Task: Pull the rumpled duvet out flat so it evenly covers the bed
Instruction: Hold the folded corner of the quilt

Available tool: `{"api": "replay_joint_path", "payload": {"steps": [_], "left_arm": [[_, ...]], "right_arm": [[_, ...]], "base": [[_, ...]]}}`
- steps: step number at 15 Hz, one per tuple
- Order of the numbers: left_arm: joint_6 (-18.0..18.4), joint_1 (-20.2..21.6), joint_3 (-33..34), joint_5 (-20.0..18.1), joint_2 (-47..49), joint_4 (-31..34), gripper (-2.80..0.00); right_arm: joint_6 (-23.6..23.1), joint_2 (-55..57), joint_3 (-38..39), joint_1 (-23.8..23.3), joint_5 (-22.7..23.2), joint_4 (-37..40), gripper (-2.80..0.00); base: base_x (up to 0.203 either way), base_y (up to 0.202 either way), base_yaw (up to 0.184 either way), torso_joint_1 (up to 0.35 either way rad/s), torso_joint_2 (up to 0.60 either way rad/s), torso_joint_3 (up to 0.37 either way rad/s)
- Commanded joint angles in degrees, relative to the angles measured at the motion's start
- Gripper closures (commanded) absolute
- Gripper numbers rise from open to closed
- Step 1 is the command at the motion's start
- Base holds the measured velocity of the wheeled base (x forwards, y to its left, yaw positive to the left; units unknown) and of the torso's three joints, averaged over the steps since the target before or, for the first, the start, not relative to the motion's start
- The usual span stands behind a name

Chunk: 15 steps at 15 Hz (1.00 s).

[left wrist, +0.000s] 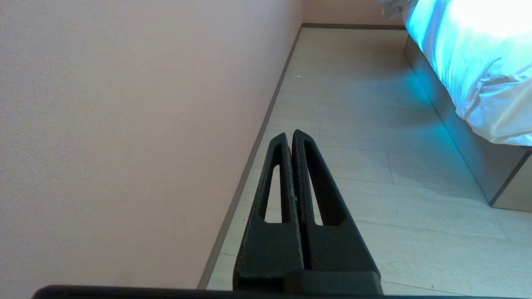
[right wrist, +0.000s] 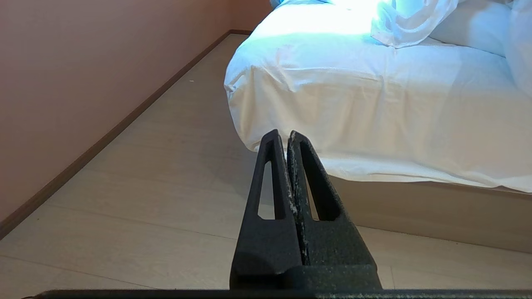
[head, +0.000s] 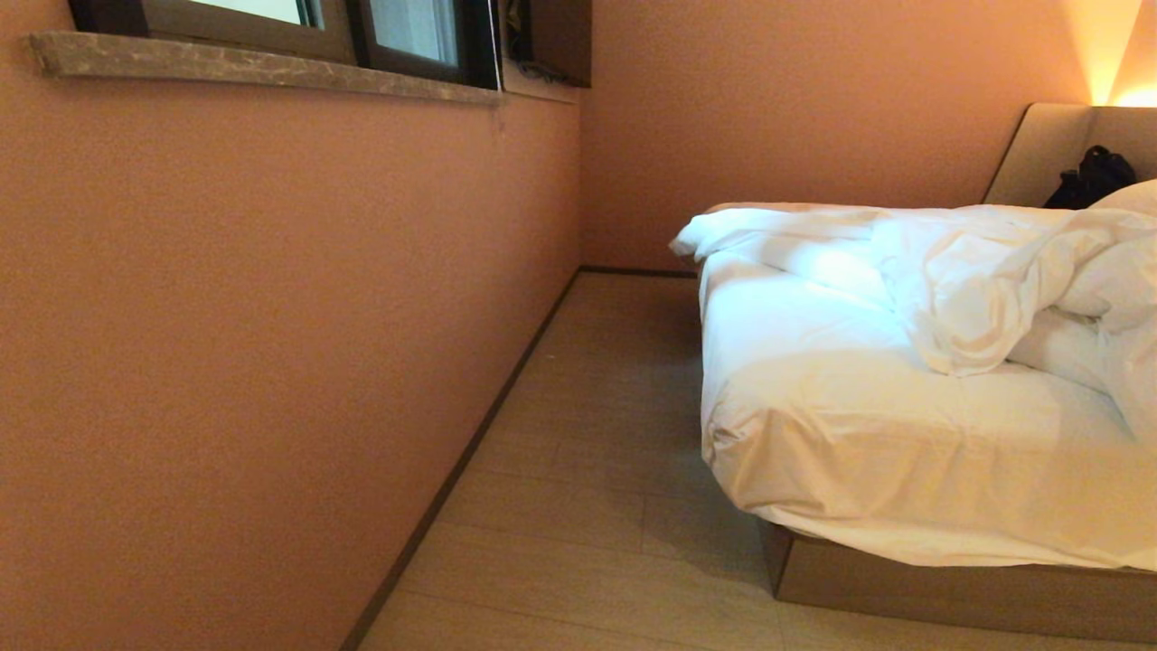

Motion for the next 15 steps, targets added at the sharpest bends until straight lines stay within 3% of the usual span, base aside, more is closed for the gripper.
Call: {"api": "replay_joint_path", "payload": {"steps": [1, 15], "left_arm": [[0.0, 0.0, 0.0, 0.0, 0.0, 0.0, 0.00], [0.1, 0.0, 0.0, -0.1, 0.0, 0.0, 0.00]], "right_arm": [[0.0, 0.0, 0.0, 0.0, 0.0, 0.0, 0.00], [0.1, 0.0, 0.0, 0.0, 0.0, -0.2, 0.00]], "base": [[0.000, 0.000, 0.000, 0.000, 0.00, 0.000], [0.000, 0.000, 0.000, 0.000, 0.00, 0.000]]}}
